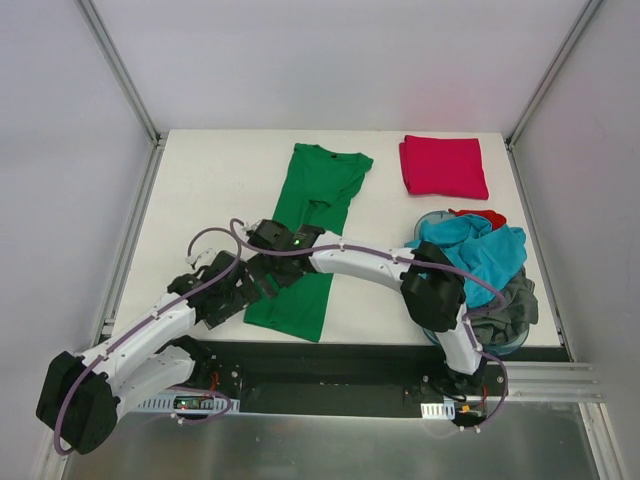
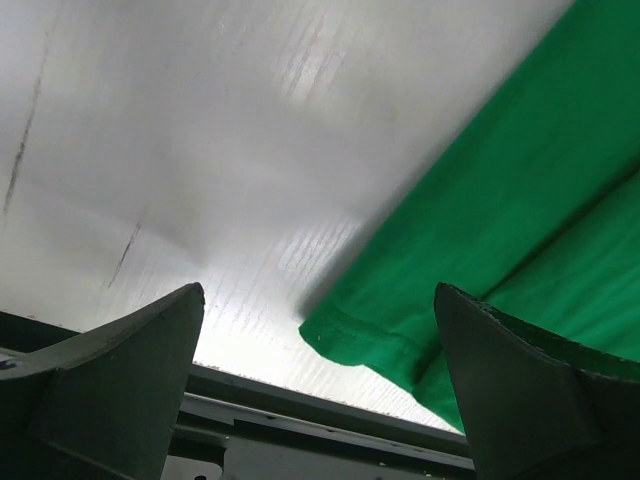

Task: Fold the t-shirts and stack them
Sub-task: Rotate the tshirt 90 degrees

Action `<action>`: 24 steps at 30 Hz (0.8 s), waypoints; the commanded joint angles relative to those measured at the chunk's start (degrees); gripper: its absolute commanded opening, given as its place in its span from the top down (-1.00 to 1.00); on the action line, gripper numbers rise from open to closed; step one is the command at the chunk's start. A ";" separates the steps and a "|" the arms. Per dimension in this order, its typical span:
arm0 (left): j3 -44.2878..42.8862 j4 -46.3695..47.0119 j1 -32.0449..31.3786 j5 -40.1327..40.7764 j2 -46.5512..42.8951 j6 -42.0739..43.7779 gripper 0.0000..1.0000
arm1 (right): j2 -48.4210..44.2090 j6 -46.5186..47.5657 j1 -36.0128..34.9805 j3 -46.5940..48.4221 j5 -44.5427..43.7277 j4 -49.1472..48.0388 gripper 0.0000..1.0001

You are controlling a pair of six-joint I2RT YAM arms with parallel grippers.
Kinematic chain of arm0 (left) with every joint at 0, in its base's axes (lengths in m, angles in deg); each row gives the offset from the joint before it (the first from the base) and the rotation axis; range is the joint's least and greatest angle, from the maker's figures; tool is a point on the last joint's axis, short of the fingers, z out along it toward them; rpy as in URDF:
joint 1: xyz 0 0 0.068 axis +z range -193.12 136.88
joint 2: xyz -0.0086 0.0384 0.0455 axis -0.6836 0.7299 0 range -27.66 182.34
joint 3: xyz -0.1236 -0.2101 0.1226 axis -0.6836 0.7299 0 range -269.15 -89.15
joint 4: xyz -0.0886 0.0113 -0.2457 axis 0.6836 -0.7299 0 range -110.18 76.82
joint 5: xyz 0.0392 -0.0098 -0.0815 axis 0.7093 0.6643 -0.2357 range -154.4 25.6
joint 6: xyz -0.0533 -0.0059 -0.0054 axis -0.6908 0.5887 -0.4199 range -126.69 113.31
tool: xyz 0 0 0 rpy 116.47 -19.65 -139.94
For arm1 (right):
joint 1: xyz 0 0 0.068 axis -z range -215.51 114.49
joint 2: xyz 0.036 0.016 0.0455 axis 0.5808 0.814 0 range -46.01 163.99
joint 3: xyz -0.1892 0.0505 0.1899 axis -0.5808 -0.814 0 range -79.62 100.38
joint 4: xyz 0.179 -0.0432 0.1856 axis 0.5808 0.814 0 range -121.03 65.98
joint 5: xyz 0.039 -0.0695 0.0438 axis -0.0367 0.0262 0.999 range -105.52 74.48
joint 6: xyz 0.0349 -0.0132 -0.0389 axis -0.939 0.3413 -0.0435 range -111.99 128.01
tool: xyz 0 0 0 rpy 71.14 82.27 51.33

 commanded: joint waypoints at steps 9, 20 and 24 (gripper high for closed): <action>7.75 8.80 0.64 -10.56 0.30 1.10 -0.01 | -0.09 -13.34 -2.52 -6.19 1.28 -9.28 -0.92; 7.75 8.71 0.64 -9.23 4.34 1.72 1.00 | -1.15 -15.28 -3.58 -9.10 3.04 -14.12 -0.92; 7.93 8.80 0.64 -10.11 3.91 2.33 1.00 | -0.54 -14.93 -4.02 -8.92 1.02 -13.42 -0.92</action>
